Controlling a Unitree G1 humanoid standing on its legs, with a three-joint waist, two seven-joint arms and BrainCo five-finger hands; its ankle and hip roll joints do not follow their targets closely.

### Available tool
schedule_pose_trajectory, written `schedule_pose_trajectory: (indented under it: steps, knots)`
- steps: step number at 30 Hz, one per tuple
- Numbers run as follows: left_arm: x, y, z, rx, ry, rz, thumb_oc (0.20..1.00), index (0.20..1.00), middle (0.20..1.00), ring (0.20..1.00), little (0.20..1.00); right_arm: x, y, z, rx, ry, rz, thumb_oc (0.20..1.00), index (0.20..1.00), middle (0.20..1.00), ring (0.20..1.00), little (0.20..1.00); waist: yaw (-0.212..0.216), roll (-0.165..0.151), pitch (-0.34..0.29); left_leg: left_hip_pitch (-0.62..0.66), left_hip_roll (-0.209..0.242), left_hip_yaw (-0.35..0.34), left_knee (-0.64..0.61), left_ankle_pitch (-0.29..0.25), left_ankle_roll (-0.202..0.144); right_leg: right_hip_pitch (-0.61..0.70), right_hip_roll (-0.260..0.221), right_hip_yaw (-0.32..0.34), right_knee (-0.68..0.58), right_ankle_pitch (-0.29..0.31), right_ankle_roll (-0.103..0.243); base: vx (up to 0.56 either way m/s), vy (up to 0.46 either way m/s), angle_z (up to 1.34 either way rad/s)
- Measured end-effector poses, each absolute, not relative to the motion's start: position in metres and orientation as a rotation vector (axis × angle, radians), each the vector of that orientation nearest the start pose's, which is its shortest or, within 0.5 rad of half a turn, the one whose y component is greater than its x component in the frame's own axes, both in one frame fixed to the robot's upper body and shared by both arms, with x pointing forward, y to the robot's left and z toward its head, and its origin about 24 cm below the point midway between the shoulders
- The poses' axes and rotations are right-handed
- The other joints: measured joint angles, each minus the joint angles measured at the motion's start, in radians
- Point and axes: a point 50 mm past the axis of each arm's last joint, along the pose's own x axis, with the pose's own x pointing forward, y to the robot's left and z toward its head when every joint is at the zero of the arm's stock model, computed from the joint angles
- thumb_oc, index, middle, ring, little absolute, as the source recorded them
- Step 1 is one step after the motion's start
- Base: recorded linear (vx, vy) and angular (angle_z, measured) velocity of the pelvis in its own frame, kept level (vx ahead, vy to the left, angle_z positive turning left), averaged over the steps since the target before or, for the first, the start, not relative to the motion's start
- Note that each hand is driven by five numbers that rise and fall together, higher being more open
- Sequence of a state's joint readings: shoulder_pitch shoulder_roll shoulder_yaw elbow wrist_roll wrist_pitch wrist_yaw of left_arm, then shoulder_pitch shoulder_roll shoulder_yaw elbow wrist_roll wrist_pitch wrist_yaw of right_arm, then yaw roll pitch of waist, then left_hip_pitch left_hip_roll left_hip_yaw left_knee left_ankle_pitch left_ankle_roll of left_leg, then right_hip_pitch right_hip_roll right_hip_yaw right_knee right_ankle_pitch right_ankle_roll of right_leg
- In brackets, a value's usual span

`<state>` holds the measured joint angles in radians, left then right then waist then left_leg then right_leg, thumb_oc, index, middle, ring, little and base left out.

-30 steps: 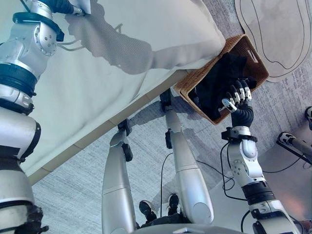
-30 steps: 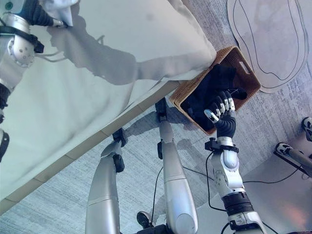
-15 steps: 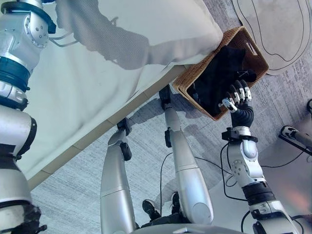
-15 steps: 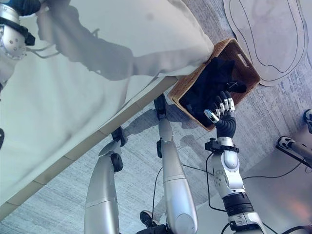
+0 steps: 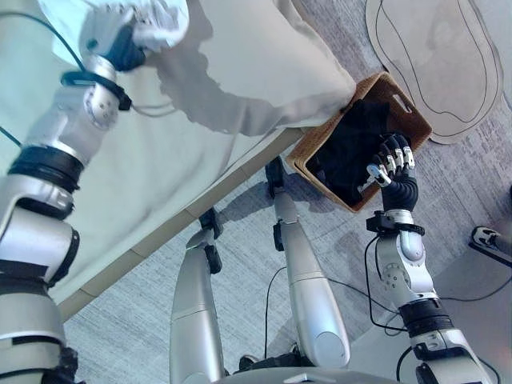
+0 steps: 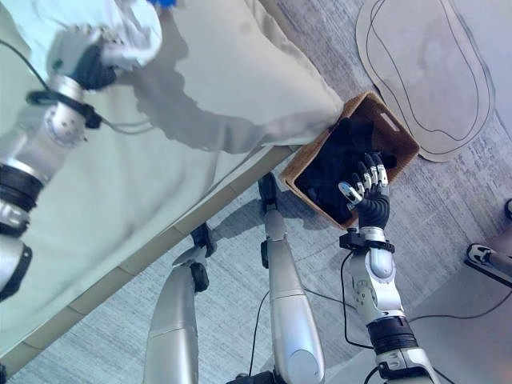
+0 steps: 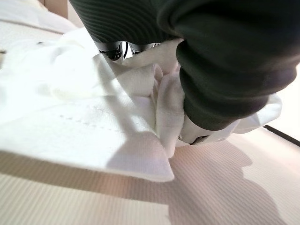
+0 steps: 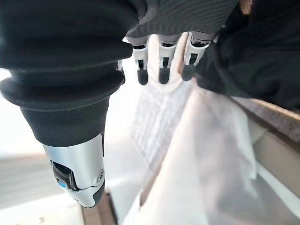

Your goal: Pick up clothes into the bucket

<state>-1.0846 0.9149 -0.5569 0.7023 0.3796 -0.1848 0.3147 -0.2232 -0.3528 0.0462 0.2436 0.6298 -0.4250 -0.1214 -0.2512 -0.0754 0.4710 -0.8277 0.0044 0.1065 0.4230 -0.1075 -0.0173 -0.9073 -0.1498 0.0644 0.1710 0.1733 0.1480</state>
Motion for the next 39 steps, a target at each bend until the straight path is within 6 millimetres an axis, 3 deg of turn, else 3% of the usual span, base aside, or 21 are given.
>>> schedule_pose_trajectory:
  steps: [3,7,10,15,19,22,25,30,34,39]
  knots:
    - [0.371,0.237,0.248,1.332,-0.574,0.183,0.2,0.2,0.2,0.2,0.2,0.285,-0.23,0.085,0.276,-0.342,-0.199,1.0,1.0,1.0,1.0,1.0,0.029,0.005,-0.006,0.106,-0.007,-0.009,-0.042,0.005,-0.019,0.088,-0.001,-0.011,-0.006,0.017,-0.049,0.02,-0.027,0.07]
    - [0.362,0.229,0.234,1.238,-0.601,0.151,0.2,0.2,0.2,0.2,0.2,0.288,-0.23,0.086,0.255,-0.331,-0.196,1.0,1.0,1.0,1.0,1.0,0.051,0.012,-0.009,0.196,-0.003,-0.029,-0.088,0.015,-0.024,0.171,0.004,-0.039,-0.02,0.021,-0.063,0.04,-0.041,0.04]
    - [0.358,0.218,0.203,1.154,-0.563,0.08,0.2,0.2,0.2,0.2,0.2,0.289,-0.23,0.086,0.239,-0.323,-0.191,1.0,1.0,1.0,1.0,1.0,0.073,0.019,-0.012,0.341,0.006,-0.045,-0.155,0.021,-0.031,0.298,0.008,-0.067,-0.039,0.01,-0.079,0.03,-0.029,0.07]
    - [0.344,0.201,0.197,1.058,-0.611,0.001,0.2,0.2,0.2,0.2,0.2,0.292,-0.226,0.084,0.201,-0.299,-0.167,1.0,1.0,1.0,1.0,1.0,0.105,0.033,-0.021,0.425,0.005,-0.062,-0.208,0.039,-0.037,0.381,0.001,-0.099,-0.057,0.003,-0.08,0.07,-0.032,0.14]
    - [0.327,0.183,0.177,0.885,-0.6,-0.133,0.2,0.2,0.2,0.2,0.2,0.291,-0.226,0.076,0.152,-0.252,-0.164,1.0,1.0,1.0,1.0,1.0,0.121,0.038,-0.034,0.545,0.003,-0.082,-0.263,0.05,-0.038,0.512,0.0,-0.125,-0.11,-0.001,-0.078,0.06,-0.024,0.13]
    - [0.314,0.17,0.177,0.773,-0.638,-0.208,0.2,0.2,0.2,0.2,0.2,0.291,-0.225,0.073,0.062,-0.232,-0.152,1.0,1.0,1.0,1.0,1.0,0.135,0.039,-0.05,0.584,0.005,-0.093,-0.294,0.063,-0.036,0.557,0.001,-0.135,-0.134,-0.001,-0.078,0.08,-0.028,0.14]
    - [0.301,0.155,0.175,0.631,-0.65,-0.311,0.2,0.2,0.2,0.2,0.2,0.294,-0.219,0.063,-0.131,-0.163,-0.088,1.0,1.0,1.0,1.0,1.0,0.147,0.05,-0.095,0.63,0.009,-0.111,-0.338,0.072,-0.037,0.612,0.006,-0.159,-0.175,0.001,-0.075,0.07,-0.026,0.16]
    - [0.286,0.136,0.188,0.45,-0.709,-0.468,0.2,0.2,0.2,0.2,0.2,0.299,-0.208,0.069,-0.49,-0.174,0.069,1.0,1.0,1.0,1.0,1.0,0.157,0.057,-0.177,0.708,0.017,-0.114,-0.402,0.096,-0.039,0.699,0.018,-0.175,-0.251,0.018,-0.072,0.08,-0.026,0.04]
    - [0.278,0.124,0.191,0.377,-0.721,-0.567,0.2,0.2,0.2,0.2,0.2,0.3,-0.186,0.068,-0.569,-0.178,0.223,1.0,1.0,1.0,1.0,1.0,0.157,0.061,-0.239,0.768,0.029,-0.114,-0.434,0.097,-0.04,0.749,0.034,-0.183,-0.26,0.013,-0.072,0.09,-0.023,-0.01]
    - [0.276,0.118,0.188,0.302,-0.695,-0.62,0.2,0.2,0.2,0.2,0.2,0.299,-0.16,0.063,-0.632,-0.162,0.421,1.0,1.0,1.0,1.0,1.0,0.161,0.064,-0.266,0.81,0.04,-0.111,-0.45,0.098,-0.042,0.782,0.042,-0.183,-0.26,0.007,-0.075,0.1,-0.016,-0.02]
